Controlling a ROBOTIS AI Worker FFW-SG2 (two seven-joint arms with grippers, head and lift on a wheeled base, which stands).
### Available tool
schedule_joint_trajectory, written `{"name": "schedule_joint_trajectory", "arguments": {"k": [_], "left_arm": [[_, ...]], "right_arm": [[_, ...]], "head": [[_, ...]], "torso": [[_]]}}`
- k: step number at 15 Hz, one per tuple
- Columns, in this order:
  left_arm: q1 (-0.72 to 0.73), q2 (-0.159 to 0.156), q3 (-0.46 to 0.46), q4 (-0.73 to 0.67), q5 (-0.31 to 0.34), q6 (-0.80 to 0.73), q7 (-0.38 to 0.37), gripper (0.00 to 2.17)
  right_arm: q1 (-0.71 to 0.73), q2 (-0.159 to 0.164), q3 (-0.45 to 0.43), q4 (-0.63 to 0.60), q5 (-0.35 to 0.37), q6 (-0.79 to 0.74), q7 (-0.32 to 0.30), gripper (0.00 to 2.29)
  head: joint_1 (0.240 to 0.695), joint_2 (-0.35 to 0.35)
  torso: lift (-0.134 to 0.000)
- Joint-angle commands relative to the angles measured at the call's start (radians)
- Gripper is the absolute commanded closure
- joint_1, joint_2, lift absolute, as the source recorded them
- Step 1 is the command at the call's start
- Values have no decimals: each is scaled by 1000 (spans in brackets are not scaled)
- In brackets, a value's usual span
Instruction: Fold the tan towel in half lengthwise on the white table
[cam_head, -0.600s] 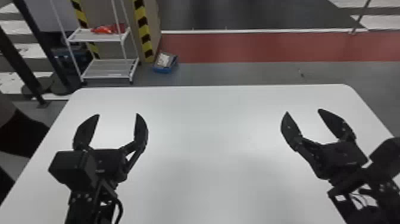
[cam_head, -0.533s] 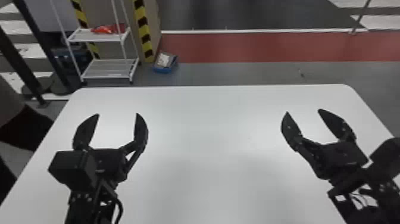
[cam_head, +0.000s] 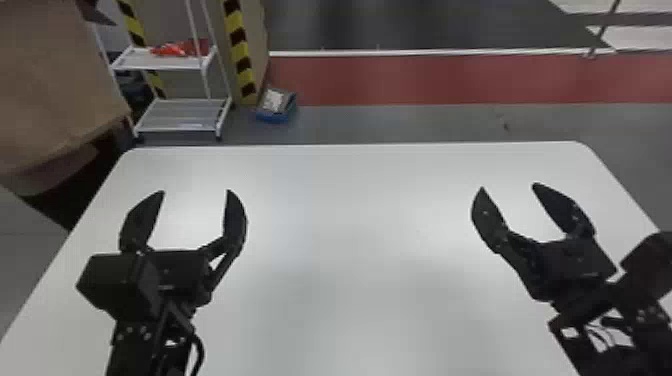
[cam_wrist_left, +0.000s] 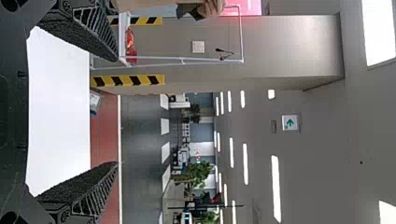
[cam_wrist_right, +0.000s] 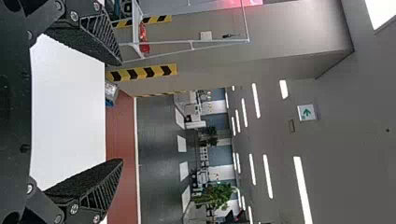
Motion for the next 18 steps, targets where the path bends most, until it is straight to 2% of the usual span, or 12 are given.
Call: {"name": "schedule_joint_trajectory", "arguments": {"k": [1,18], "left_arm": [[2,0,1,-4,0,0,0,100],[1,2,9,-2,-2,0,-2,100]], "right_arm": [[0,1,0,1,0,0,0,174],[-8,1,-3,12,0,-9,5,174]], "head": [[695,38],[695,42]], "torso": [[-123],[-123]]}}
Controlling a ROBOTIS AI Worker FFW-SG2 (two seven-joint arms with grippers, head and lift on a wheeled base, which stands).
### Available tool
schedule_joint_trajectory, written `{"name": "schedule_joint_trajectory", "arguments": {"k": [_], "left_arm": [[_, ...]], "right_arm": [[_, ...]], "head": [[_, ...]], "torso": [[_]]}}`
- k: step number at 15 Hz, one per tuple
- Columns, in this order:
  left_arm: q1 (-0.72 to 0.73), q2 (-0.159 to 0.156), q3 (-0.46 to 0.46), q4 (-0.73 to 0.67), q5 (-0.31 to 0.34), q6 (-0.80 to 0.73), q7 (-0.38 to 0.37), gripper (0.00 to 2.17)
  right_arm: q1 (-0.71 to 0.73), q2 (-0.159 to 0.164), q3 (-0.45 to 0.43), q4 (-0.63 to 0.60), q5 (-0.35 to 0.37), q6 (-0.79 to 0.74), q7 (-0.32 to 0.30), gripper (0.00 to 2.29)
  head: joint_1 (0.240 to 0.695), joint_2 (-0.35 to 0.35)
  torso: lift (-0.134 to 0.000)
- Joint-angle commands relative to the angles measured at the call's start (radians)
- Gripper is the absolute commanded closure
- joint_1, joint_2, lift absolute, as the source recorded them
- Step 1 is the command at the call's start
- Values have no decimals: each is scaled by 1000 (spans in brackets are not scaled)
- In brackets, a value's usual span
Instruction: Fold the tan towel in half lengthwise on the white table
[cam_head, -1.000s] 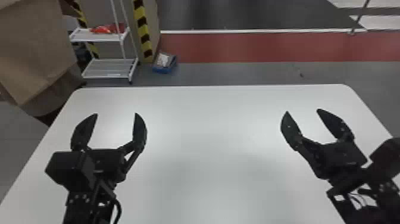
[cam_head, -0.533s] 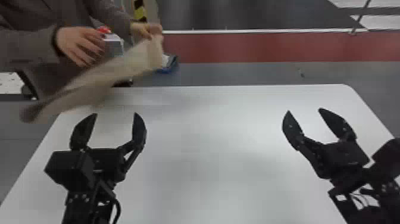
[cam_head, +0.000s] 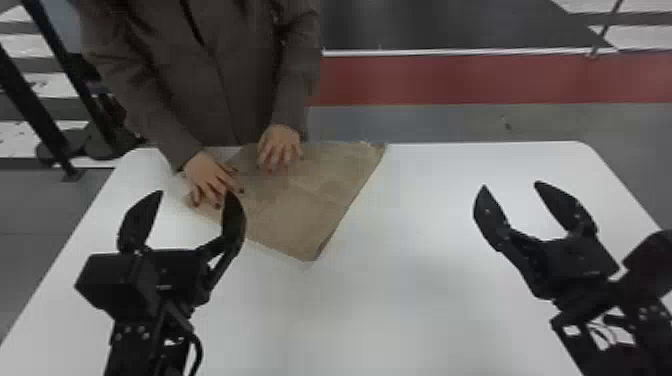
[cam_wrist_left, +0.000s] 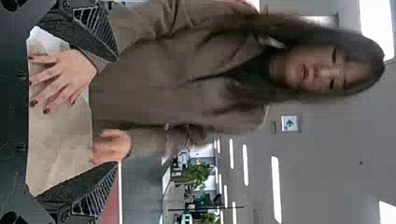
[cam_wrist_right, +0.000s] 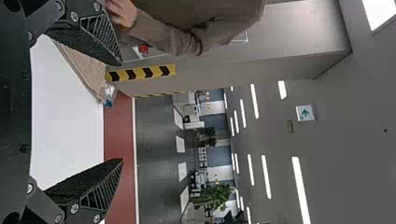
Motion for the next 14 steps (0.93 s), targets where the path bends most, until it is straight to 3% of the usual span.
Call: {"name": "schedule_joint_trajectory", "arguments": {"k": [1,14], "left_arm": [[2,0,0,0,0,0,0,100],[6,0,0,-5,-6,3,0,100]], "right_arm": [[2,1,0,0,0,0,0,174],[-3,1,0,-1,0,-3,3,174]], "head": [[695,42],[695,44]], "torso": [[-123],[-123]]}}
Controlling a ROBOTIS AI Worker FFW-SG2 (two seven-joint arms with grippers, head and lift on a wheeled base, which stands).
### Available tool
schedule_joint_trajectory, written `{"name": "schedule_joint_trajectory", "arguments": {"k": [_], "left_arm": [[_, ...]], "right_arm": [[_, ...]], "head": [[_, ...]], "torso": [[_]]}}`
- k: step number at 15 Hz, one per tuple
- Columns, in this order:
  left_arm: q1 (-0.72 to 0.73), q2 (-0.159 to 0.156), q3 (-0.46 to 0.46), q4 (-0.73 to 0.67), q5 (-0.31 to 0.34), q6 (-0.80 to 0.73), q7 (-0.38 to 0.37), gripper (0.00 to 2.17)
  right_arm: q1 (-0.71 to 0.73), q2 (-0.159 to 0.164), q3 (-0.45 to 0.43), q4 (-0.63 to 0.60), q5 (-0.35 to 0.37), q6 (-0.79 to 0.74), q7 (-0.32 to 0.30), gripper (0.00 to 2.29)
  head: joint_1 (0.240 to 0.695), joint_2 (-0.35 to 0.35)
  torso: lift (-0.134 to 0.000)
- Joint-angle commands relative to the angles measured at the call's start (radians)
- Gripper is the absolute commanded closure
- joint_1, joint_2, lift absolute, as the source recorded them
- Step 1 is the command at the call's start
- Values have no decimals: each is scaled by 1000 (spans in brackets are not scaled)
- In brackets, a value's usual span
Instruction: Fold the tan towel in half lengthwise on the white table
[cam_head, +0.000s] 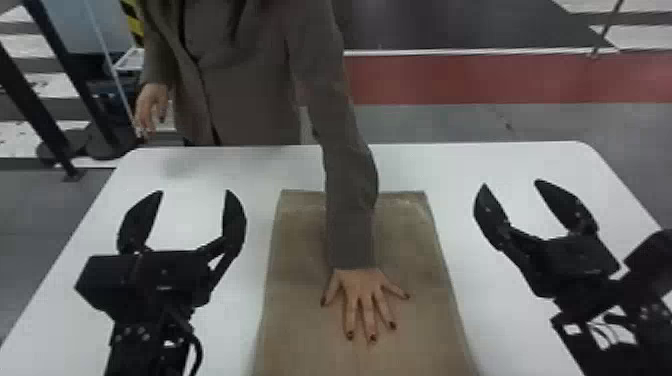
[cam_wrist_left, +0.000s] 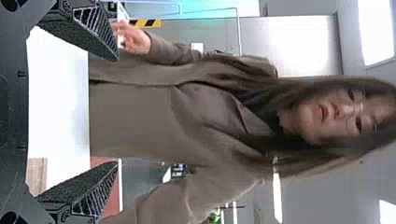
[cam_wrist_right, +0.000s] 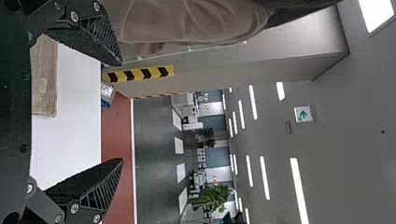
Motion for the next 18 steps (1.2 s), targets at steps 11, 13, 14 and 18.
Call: {"name": "schedule_joint_trajectory", "arguments": {"k": [11,13,14,18], "left_arm": [[-14,0,0,27,2,0,-8,100],[-34,0,-6,57,5,0,-23,103],[-48,0,-11,78,8,0,-28,103],[-152,-2,-60,192,17,49,-95,211]], "right_arm": [[-16,1,-7,28,0,-3,3,174],[-28,1,-9,62,9,-3,3,174],[-33,1,-12,83,12,-3,3,174],[-38,1,-41,151,9,-15,8,174]], "head": [[695,40],[695,39],[695,37],[695,7]], "torso": [[-123],[-123],[-123],[-123]]}}
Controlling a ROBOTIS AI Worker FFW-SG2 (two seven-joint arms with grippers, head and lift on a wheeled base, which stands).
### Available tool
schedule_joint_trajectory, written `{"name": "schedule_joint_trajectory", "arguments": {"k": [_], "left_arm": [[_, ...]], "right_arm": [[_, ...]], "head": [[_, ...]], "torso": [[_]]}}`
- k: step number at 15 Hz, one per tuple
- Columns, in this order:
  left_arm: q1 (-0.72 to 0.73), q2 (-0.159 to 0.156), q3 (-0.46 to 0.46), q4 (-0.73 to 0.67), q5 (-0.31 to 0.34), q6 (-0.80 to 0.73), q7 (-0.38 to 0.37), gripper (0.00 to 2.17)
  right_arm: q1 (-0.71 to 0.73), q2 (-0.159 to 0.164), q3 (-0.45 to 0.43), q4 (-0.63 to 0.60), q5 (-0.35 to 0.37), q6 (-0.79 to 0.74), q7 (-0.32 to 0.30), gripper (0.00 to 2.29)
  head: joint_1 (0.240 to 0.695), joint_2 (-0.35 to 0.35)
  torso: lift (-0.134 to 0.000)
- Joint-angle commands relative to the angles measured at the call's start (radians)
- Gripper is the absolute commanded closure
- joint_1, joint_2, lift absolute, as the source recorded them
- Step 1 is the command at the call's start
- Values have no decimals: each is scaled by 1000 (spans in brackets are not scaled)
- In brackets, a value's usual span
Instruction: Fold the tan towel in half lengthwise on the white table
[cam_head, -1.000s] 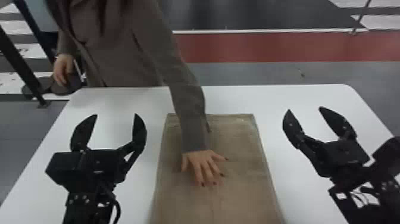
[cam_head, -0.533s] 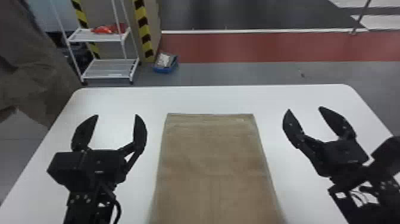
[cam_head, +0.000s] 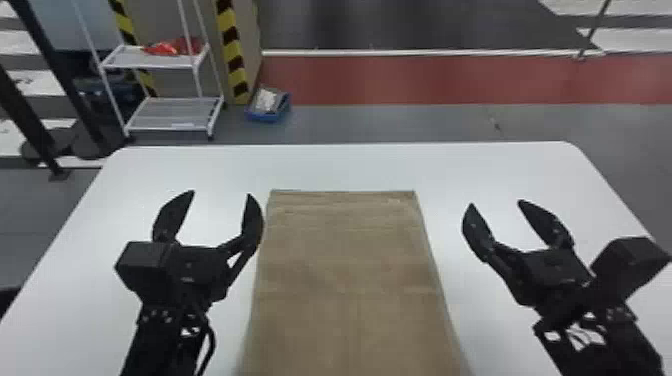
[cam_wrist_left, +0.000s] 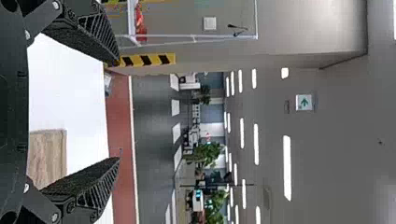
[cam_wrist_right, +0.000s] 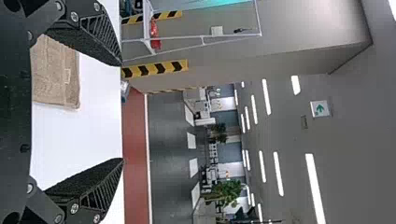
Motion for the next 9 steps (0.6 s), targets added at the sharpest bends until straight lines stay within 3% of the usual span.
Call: {"name": "schedule_joint_trajectory", "arguments": {"k": [1,6,9], "left_arm": [[-97,-5,-33,105,19,56,-35,215],[-402,-11,-73,449,91,154,-150,329],[-491,-11,-56,571,111,166,-199,515]], "right_arm": [[2,1,-21,35,-4,-22,3,174],[27,-3,-61,42,-5,-28,14,174],[36,-3,-64,44,1,-34,15,174]], "head": [[695,-6],[695,-96],[695,-121]], "torso": [[-123],[-123],[-123]]}}
